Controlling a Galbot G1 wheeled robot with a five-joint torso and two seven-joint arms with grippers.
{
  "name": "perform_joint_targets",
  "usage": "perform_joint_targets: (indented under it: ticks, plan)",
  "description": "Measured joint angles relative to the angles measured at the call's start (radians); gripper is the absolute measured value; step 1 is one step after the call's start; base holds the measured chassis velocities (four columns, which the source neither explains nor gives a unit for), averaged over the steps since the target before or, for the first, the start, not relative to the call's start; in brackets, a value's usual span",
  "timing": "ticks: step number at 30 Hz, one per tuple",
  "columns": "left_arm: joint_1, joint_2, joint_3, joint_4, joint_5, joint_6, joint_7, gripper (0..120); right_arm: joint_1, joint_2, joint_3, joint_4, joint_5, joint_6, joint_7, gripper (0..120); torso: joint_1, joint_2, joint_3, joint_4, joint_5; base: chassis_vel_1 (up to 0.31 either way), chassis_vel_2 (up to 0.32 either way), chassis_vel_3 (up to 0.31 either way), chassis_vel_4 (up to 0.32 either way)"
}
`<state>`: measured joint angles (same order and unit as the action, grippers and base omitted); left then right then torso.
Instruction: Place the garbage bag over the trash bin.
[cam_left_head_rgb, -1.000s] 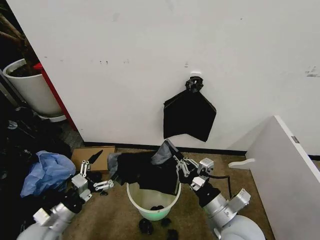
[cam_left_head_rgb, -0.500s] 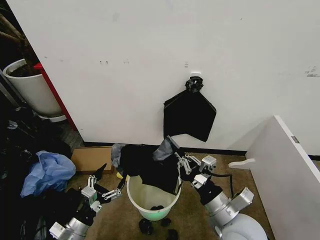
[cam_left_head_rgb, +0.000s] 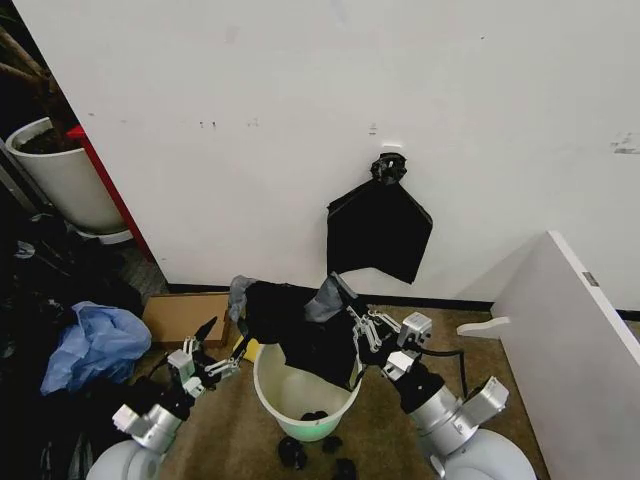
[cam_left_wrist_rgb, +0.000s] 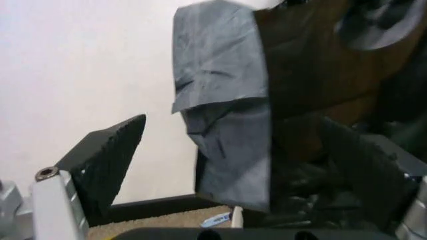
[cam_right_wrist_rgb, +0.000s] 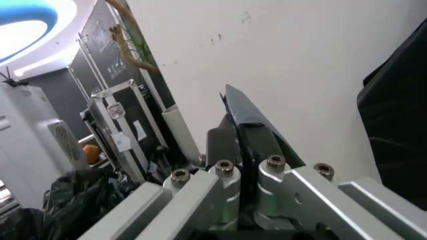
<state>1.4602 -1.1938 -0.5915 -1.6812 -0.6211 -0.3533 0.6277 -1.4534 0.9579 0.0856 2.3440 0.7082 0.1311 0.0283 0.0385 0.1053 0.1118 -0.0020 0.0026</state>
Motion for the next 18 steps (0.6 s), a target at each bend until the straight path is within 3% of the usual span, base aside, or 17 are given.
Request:
perform_joint_targets:
  ticks: [7, 12, 17, 18]
  plan:
    - [-0.044, -0.031, 0.013, 0.058, 0.007, 0.015, -0.015, 100, -0.006, -0.001, 0.002, 0.014, -0.001, -0.002, -0.001, 0, 0.0, 0.0, 0.0, 0.0, 0.0001, 0.0, 0.0, 0.0, 0.0]
    - [-0.046, -0.045, 0.017, 0.081, 0.022, 0.019, 0.023, 88, -0.004, 0.001, 0.0, 0.015, -0.003, -0.006, -0.002, 0, 0.0, 0.0, 0.0, 0.0, 0.0001, 0.0, 0.0, 0.0, 0.0]
    - [-0.04, -0.051, 0.016, 0.09, 0.047, 0.019, 0.097, 64, -0.003, 0.0, -0.003, 0.014, -0.003, -0.008, -0.002, 0, 0.0, 0.0, 0.0, 0.0001, 0.0, 0.0, 0.0, 0.0, 0.0]
    - [-0.04, -0.051, 0.016, 0.09, 0.047, 0.019, 0.097, 64, -0.003, 0.0, -0.003, 0.014, -0.003, -0.008, -0.002, 0, 0.0, 0.0, 0.0, 0.0001, 0.0, 0.0, 0.0, 0.0, 0.0]
